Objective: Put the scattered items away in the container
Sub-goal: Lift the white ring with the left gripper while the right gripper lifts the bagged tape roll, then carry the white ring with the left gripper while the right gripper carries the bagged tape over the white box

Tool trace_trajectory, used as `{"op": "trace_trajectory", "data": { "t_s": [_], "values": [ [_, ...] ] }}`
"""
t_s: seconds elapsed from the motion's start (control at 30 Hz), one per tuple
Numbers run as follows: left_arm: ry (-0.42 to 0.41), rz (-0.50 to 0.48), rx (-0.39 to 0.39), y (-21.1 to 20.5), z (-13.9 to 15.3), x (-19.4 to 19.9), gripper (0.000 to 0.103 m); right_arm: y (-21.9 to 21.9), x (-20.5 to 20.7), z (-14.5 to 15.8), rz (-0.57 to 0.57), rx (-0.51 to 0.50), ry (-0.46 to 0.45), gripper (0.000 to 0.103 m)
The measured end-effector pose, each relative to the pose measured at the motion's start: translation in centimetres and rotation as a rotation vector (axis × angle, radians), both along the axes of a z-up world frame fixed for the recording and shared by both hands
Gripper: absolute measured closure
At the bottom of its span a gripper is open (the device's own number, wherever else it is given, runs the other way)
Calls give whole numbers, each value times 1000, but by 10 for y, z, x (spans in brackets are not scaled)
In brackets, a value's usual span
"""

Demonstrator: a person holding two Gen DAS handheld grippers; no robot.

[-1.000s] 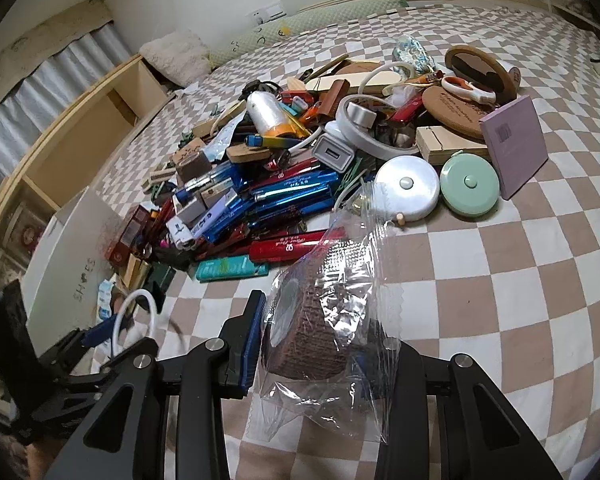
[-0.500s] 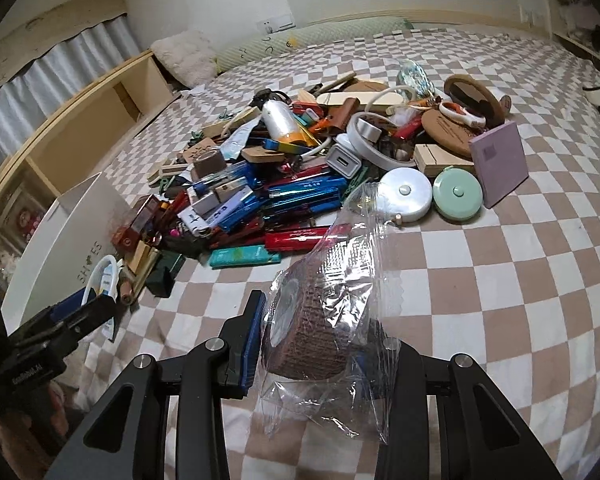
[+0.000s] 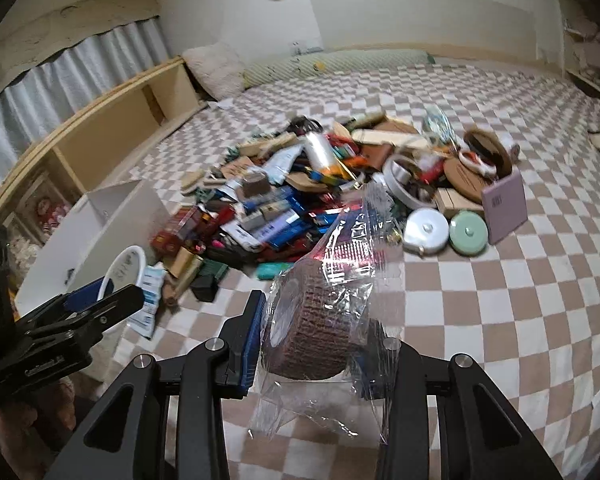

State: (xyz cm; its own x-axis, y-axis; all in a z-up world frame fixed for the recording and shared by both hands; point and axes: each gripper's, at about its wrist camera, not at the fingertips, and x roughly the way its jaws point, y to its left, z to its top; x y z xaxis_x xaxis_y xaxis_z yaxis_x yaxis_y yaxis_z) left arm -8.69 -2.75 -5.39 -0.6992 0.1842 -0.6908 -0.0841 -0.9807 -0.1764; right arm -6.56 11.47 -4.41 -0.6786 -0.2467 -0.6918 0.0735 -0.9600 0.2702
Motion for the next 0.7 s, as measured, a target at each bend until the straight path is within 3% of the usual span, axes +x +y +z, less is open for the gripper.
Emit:
{"op": "trace_trajectory", "data": {
  "t_s": [0.3,0.7],
  "values": [
    [64,25,-1,-21,46,11,19,-24,8,47,41,1,89,65],
    [129,88,-20,-65,86,23,19,-60,8,93,100,13,177,65]
  ]
}}
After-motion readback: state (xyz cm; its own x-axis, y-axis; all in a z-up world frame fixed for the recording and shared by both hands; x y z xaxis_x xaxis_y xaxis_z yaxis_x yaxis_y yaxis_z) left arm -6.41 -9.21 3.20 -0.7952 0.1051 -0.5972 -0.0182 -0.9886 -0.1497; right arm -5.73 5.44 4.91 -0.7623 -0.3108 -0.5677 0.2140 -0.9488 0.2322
